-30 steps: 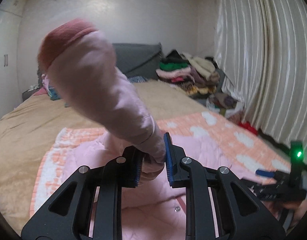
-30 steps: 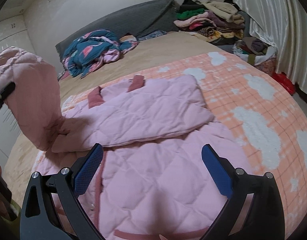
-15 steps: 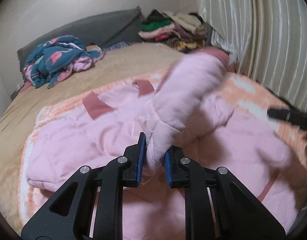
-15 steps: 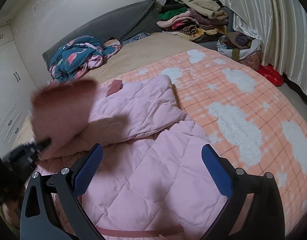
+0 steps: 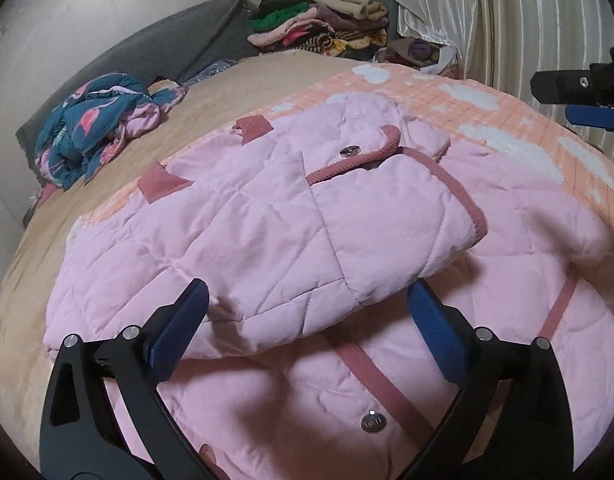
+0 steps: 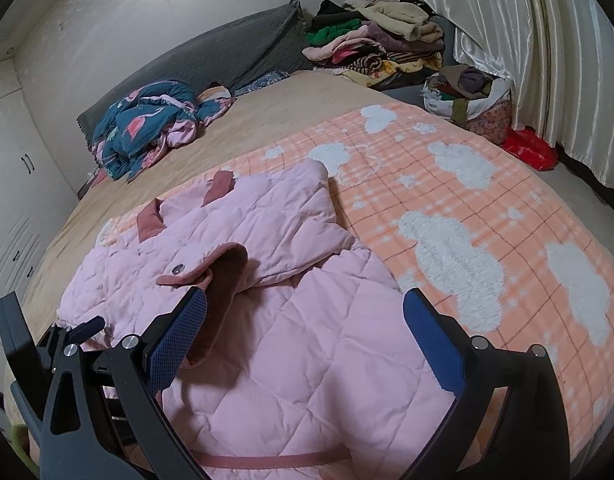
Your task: Fold large clothes
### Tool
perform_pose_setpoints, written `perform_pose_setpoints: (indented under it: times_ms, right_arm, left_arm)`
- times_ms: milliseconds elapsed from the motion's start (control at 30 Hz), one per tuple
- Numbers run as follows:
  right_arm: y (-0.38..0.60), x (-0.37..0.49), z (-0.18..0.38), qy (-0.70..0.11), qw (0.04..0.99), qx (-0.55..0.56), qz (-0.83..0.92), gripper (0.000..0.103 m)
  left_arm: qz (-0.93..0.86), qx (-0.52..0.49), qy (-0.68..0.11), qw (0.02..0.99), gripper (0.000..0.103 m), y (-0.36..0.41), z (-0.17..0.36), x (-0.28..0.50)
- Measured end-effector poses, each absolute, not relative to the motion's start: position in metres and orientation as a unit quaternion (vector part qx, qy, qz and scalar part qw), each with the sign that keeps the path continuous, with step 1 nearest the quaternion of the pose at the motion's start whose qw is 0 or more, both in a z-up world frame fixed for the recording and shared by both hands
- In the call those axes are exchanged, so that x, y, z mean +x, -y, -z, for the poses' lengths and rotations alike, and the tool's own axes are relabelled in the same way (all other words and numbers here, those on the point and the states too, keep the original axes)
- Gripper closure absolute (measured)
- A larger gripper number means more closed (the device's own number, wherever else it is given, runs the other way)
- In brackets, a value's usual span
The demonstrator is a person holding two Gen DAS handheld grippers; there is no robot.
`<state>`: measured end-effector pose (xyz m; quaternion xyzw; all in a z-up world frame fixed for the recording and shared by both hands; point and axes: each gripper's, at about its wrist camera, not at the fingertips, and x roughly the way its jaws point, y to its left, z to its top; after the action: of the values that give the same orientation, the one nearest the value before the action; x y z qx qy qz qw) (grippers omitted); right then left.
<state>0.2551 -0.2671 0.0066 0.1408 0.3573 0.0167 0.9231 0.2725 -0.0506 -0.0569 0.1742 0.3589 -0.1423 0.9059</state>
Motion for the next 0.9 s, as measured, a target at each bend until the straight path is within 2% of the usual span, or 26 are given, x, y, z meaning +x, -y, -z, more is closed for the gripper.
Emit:
perform_pose_setpoints:
  times_ms: [333, 900]
  right_arm:
    - [0.247, 0.256, -0.007, -0.365, 0.921, 0.134, -0.029, 0.005]
    - [0.186, 0.279, 0.021, -0.408, 0.897, 0.137, -0.104, 0.005]
  left_arm:
    - [0.135, 0.072, -0.357, 0.921, 0.009, 0.0, 0.021, 0.277]
    - [-0.045, -0.062, -0.348, 0.934, 0.009, -0.144, 0.004, 0.302]
